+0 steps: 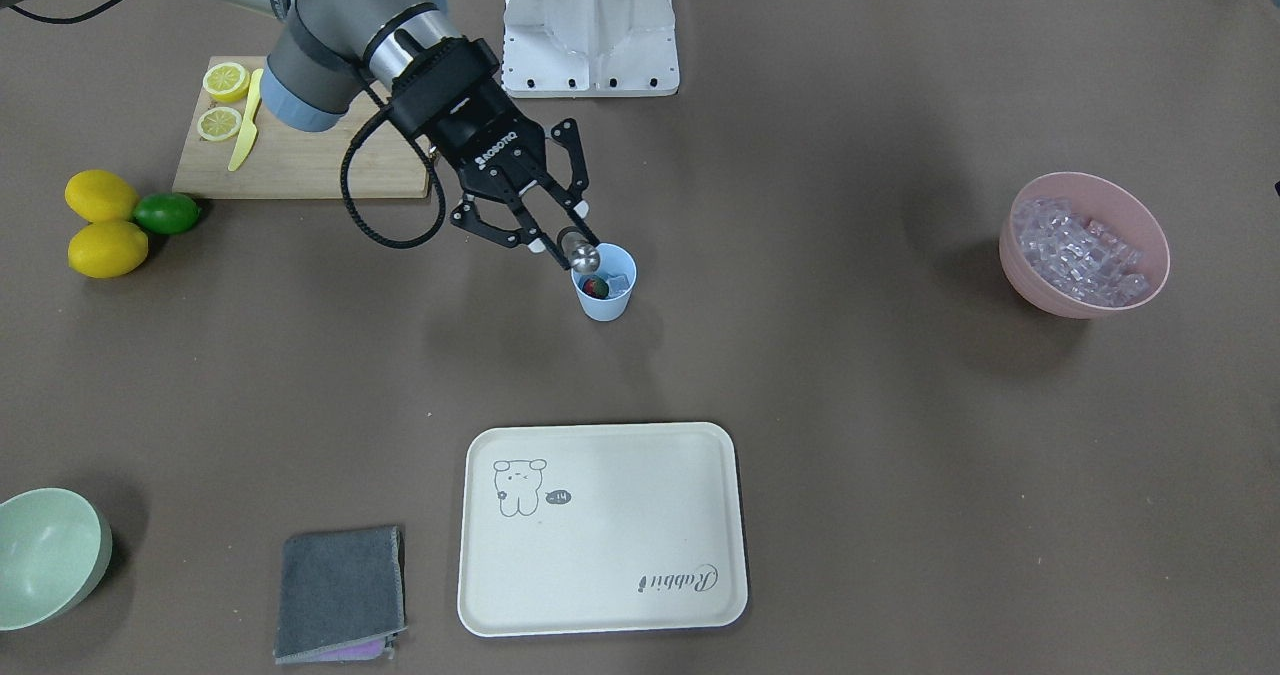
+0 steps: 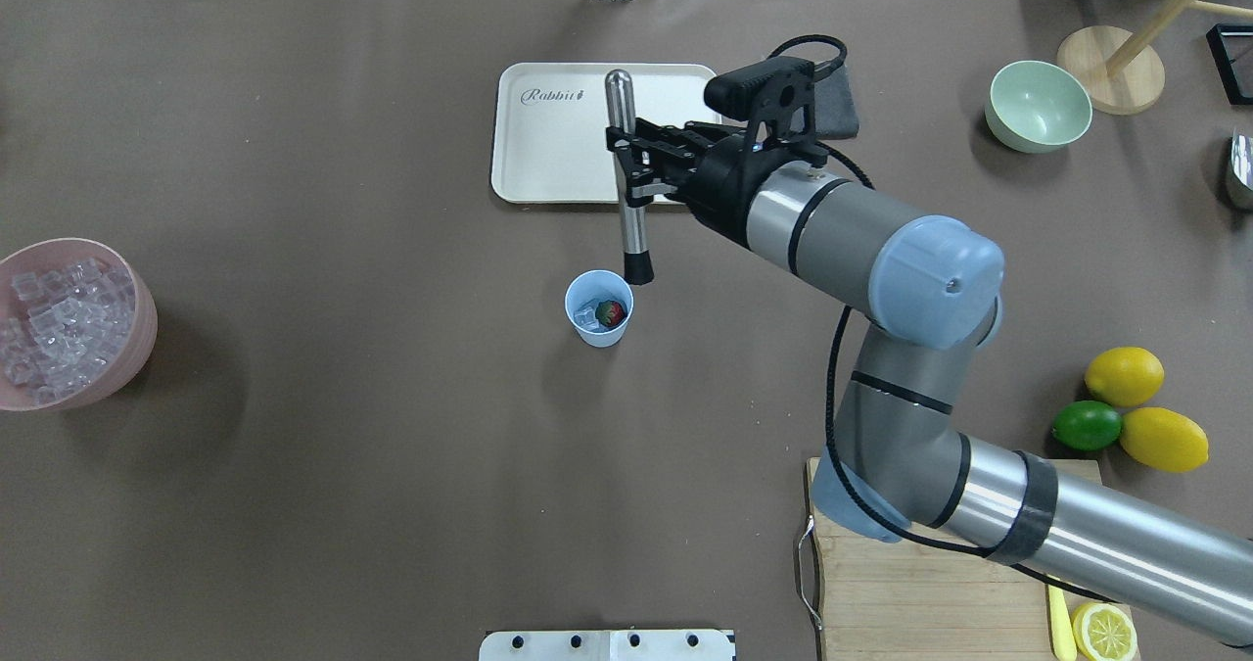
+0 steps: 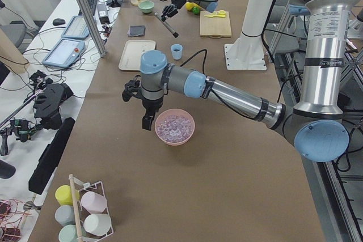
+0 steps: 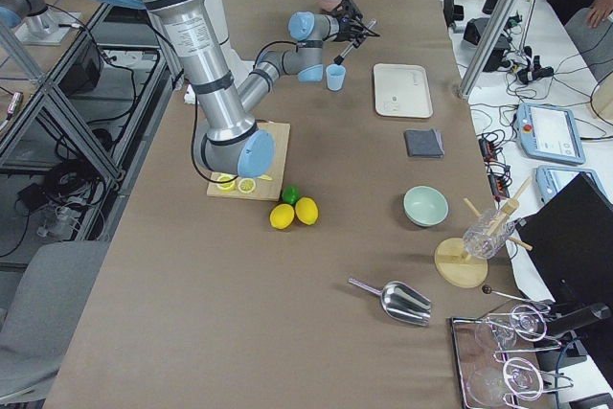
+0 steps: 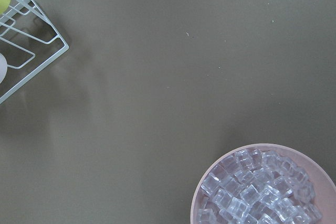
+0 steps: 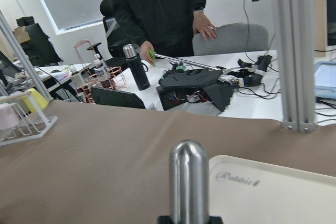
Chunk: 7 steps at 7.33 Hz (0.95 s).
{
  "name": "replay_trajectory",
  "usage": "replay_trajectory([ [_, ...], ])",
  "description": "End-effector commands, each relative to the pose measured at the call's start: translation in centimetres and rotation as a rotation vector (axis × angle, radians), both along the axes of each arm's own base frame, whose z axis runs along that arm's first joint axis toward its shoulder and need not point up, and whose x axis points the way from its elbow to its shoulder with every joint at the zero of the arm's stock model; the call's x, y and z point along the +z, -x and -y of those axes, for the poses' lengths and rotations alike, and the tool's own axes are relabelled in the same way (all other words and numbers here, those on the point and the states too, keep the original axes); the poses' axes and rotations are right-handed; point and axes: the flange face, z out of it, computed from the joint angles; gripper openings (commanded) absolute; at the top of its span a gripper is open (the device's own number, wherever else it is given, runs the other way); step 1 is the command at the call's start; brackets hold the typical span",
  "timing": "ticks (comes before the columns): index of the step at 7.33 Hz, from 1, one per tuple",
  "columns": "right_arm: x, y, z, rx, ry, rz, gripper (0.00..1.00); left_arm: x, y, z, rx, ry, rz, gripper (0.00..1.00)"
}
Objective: Mash ice and strawberries in cup
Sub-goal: 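Lift the muddler out of the cup and carry it back toward the lemons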
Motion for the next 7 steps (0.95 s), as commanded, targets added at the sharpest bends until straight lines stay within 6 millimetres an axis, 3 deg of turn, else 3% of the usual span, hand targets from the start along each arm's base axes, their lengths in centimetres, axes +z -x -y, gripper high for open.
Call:
replay_trajectory([
  [1, 5.0, -6.4, 3.3, -0.064, 0.196, -0.116, 0.00, 0.1, 0.1, 0.1, -0.002, 0.000, 0.008, 0.98],
  [2, 6.6, -10.9, 4.6, -0.107, 0.312, -0.196, 0.00, 0.1, 0.1, 0.1, -0.002, -0.002, 0.008, 0.98],
  [3, 9.2, -13.8, 6.1, -0.159, 0.449, -0.263, 0.00, 0.2, 0.1, 0.1, -0.002, -0.002, 0.008, 0.98],
  [4, 12.7, -14.8, 6.8, -0.203, 0.610, -0.339, 0.00, 0.0, 0.3, 0.0, -0.007, -0.008, 0.007, 0.98],
  [6, 17.1, -14.3, 7.5, -0.254, 0.847, -0.460, 0.00, -0.3, 0.6, 0.1, -0.029, -0.005, 0.018, 0.98],
  [7, 21.2, -13.5, 8.6, -0.320, 0.946, -0.480, 0.00, -0.3, 0.7, 0.1, -0.037, -0.009, 0.039, 0.98],
])
